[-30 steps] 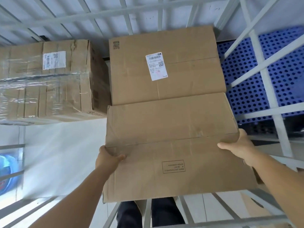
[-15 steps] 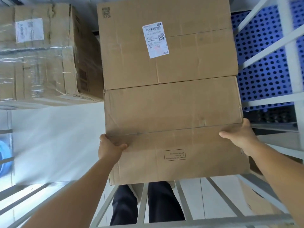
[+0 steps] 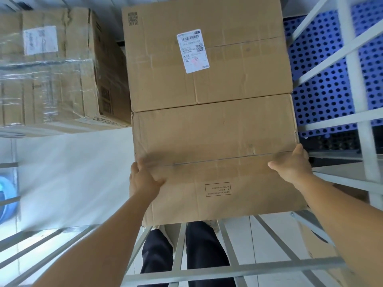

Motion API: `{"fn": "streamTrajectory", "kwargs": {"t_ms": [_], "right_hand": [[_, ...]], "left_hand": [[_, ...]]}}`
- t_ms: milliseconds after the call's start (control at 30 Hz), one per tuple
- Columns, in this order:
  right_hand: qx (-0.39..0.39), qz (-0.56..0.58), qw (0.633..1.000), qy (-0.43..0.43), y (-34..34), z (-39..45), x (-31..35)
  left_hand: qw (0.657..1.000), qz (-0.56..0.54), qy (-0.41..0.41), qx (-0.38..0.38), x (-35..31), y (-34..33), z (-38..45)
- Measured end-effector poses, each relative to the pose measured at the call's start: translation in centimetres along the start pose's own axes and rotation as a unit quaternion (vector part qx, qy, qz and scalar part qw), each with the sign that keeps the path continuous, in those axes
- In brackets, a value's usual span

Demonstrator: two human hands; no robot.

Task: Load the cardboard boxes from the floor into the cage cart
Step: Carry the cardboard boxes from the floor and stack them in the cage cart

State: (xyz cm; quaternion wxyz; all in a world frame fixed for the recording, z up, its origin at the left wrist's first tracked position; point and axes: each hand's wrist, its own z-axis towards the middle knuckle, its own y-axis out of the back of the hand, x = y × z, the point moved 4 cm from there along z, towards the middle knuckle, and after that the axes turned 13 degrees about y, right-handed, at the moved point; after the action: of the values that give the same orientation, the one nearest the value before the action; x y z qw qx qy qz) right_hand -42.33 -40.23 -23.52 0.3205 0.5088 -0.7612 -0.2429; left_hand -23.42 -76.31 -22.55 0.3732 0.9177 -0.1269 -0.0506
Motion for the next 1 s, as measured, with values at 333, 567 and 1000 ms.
{"fn": "streamTrajectory", "kwargs": {"t_ms": [333,567,1000], "right_hand": [[0.019,-0.202,0.957,0.206,5.8,-9.8,7.9],[-0.018,-0.206,0.950,0.234,12.0,-19.6,11.7],[-0.203,-0.111,0.957,0.173,18.7,-41.7,11.8]], "left_hand": [[0.958,0.180,-0.207,-0.081,-4.6,8.9,-8.8],[0.929,0.180,-0.305,-0.107,-5.9,16.3,-16.3],[0.803,0.201,-0.540,-0.152,-4.7,24.3,-33.6]]}}
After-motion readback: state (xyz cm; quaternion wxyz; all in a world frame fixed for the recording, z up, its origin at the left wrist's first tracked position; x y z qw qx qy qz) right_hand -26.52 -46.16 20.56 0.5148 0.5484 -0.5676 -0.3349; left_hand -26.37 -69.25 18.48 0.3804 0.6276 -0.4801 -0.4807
